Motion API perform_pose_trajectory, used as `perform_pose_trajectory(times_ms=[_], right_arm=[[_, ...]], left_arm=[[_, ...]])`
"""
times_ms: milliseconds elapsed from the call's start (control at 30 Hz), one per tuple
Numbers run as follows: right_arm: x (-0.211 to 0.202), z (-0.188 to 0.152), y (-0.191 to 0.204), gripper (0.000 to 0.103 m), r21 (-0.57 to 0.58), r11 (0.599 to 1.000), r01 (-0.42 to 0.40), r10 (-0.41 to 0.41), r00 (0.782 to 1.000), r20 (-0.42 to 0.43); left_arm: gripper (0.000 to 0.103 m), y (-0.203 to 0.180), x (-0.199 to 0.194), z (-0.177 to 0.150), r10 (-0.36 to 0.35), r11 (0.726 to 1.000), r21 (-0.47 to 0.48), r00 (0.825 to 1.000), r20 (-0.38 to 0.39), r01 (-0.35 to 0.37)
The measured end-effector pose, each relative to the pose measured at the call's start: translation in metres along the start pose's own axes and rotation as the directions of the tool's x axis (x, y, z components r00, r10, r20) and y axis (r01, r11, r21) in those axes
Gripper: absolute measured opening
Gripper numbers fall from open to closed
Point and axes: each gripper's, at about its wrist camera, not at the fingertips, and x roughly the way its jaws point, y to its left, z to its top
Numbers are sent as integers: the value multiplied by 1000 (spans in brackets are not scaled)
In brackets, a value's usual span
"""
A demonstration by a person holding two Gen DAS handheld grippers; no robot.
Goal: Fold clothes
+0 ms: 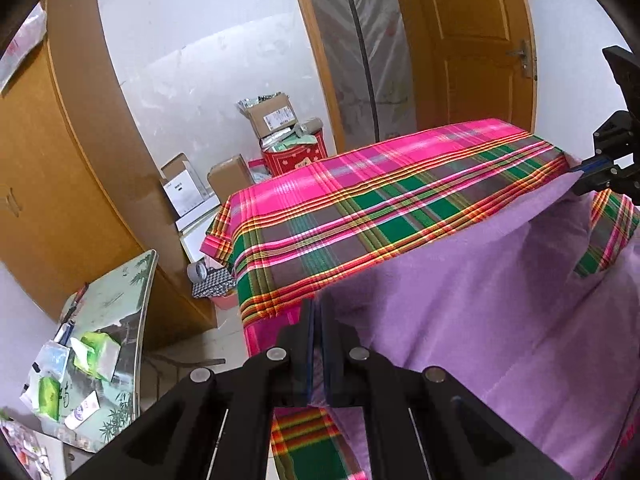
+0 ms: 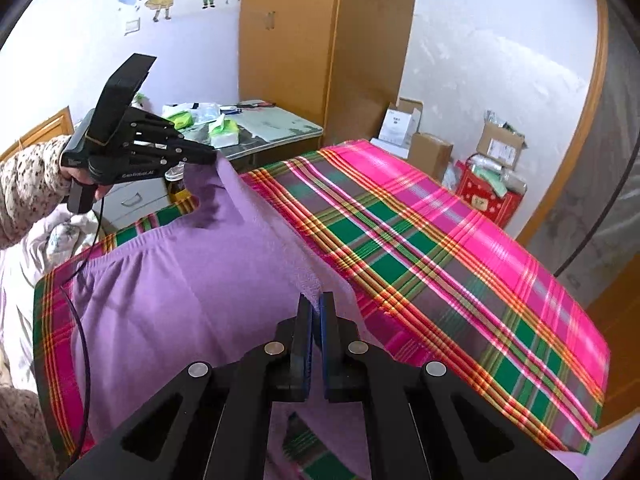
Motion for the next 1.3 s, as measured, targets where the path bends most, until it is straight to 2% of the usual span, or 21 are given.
perform_pose_trajectory(times_ms=[300,733,1033,1200,1300], right_arm=[[-36,-15,41,4,-32,999,6,-6,1000,2],[-73,-37,97,4,-74,997,-31,32,999,12],[-85,-55,118,4,-66,997,-49,49,999,3],[-87,-77,134,4,-71,996,-60,58,998,-25],[-85,-92,141,4,-58,996,-72,69,997,-40]], left_arm=[[3,-17,-40,-23,12,1000,21,1000,12,-12],[3,-34,-96,-54,31,999,29,999,40,-33],[3,-53,-119,-81,53,998,41,998,46,-55],[3,-75,-123,-100,63,993,99,997,37,-66],[3,-81,-123,-112,49,994,97,998,27,-51]])
